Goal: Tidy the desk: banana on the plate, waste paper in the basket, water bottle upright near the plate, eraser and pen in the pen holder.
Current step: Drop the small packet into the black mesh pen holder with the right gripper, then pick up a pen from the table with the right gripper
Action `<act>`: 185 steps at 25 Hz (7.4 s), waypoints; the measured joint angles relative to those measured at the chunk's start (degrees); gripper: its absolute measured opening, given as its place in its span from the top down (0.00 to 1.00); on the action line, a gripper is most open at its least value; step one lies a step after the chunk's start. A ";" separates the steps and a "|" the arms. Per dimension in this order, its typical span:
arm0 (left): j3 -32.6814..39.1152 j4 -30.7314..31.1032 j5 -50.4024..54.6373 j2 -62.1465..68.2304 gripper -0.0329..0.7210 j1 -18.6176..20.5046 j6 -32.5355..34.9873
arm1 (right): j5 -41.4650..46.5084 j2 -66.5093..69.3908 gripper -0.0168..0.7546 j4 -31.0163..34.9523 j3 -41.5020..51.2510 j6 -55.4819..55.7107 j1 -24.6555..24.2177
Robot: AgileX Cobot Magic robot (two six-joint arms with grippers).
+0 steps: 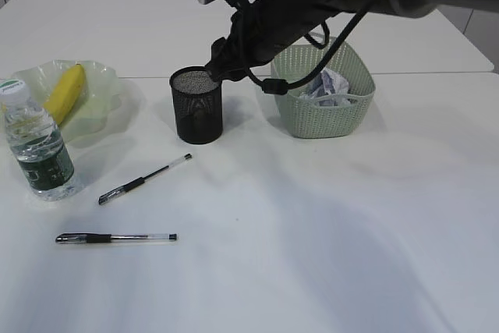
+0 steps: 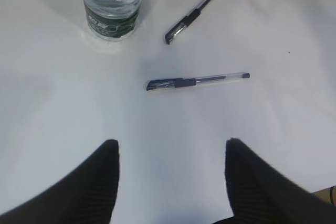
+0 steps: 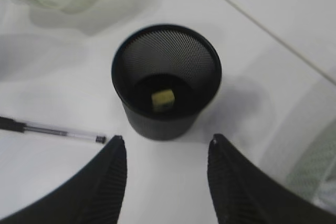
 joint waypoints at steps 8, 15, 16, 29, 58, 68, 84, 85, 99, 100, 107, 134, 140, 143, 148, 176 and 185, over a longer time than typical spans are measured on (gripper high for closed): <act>0.00 0.00 0.00 0.00 0.35 0.00 0.00 | 20.06 -6.52 0.49 -15.11 0.00 22.52 -0.09; 0.00 -0.45 1.01 0.00 0.35 0.00 0.00 | 26.56 -9.73 0.49 -16.80 0.00 24.38 1.07; 0.00 -0.45 1.25 0.00 0.35 0.00 0.00 | 26.70 -9.99 0.49 -16.92 -0.09 24.38 1.45; 0.00 -0.57 1.85 0.00 0.35 0.00 0.00 | 23.89 -8.09 0.49 -17.65 -0.23 9.30 14.27; 0.00 -0.57 0.84 0.00 0.35 0.00 0.00 | 24.71 14.25 0.49 -8.60 -13.56 -9.97 19.64; 0.00 -0.57 0.63 0.00 0.35 0.00 0.00 | 25.70 17.15 0.51 -6.44 -14.05 -10.71 19.64; 0.00 -0.57 0.63 0.00 0.35 0.00 0.00 | 25.70 17.50 0.53 -6.30 -14.05 -10.85 19.64; 0.00 -0.57 0.63 0.00 0.35 0.00 0.00 | 25.70 17.50 0.53 -6.30 -14.05 -10.85 19.64; 0.00 -0.57 0.63 0.00 0.35 0.00 0.00 | 27.99 17.50 0.55 -8.33 -14.05 -10.85 19.64; 0.00 -0.57 0.63 0.00 0.35 0.00 0.00 | 28.11 17.50 0.56 -8.46 -14.05 -10.75 19.64; 0.00 -0.57 0.63 0.00 0.35 0.00 0.00 | 30.73 17.50 0.61 -11.77 -14.05 -9.15 19.64; 0.00 -0.57 0.63 0.00 0.35 0.00 0.00 | 31.57 17.96 0.62 -15.09 -14.05 -7.33 19.64; 0.00 -0.57 0.63 0.00 0.35 0.00 0.00 | 31.47 18.17 0.67 -14.74 -14.09 -7.33 19.64; 0.00 -0.57 0.63 0.00 0.35 0.00 0.00 | 31.47 18.41 0.68 -14.12 -14.37 -7.33 19.64; 0.00 -0.57 0.63 0.00 0.35 0.00 0.00 | 31.59 18.44 0.77 -13.76 -14.47 -7.33 19.64; 0.00 -0.47 0.81 0.00 0.35 0.00 0.00 | 33.13 18.33 0.93 -13.51 -14.64 -3.92 19.64; 0.00 -0.47 0.81 0.00 0.35 0.00 0.00 | 34.78 15.86 0.93 -8.76 -14.64 -3.88 18.78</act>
